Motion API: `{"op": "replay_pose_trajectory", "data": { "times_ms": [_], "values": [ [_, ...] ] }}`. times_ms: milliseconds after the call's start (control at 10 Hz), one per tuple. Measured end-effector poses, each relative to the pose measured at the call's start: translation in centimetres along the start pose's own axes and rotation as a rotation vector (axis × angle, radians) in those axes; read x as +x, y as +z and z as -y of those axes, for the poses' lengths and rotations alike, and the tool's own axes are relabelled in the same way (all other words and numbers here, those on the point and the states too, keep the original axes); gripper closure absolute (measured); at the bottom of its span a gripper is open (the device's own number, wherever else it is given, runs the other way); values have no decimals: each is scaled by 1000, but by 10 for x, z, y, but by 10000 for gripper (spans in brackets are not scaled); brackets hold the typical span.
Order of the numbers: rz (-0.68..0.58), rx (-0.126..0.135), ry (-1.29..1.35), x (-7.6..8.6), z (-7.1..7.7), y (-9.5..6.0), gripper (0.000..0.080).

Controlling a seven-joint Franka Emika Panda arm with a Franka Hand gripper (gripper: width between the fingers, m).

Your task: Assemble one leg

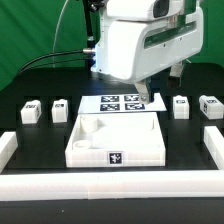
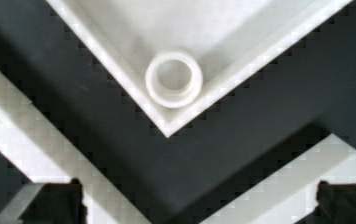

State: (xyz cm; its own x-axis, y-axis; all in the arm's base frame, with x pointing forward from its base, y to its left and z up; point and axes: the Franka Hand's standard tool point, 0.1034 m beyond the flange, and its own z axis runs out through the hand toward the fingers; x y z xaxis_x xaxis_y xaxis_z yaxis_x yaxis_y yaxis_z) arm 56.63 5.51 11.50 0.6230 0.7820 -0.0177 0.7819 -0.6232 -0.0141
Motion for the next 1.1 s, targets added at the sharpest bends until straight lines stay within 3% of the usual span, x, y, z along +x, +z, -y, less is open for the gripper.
{"op": "replay_pose_trajectory", "data": {
  "times_ms": [1100],
  "values": [
    [1,-2,-15,-4,-3,1,150]
  ]
}}
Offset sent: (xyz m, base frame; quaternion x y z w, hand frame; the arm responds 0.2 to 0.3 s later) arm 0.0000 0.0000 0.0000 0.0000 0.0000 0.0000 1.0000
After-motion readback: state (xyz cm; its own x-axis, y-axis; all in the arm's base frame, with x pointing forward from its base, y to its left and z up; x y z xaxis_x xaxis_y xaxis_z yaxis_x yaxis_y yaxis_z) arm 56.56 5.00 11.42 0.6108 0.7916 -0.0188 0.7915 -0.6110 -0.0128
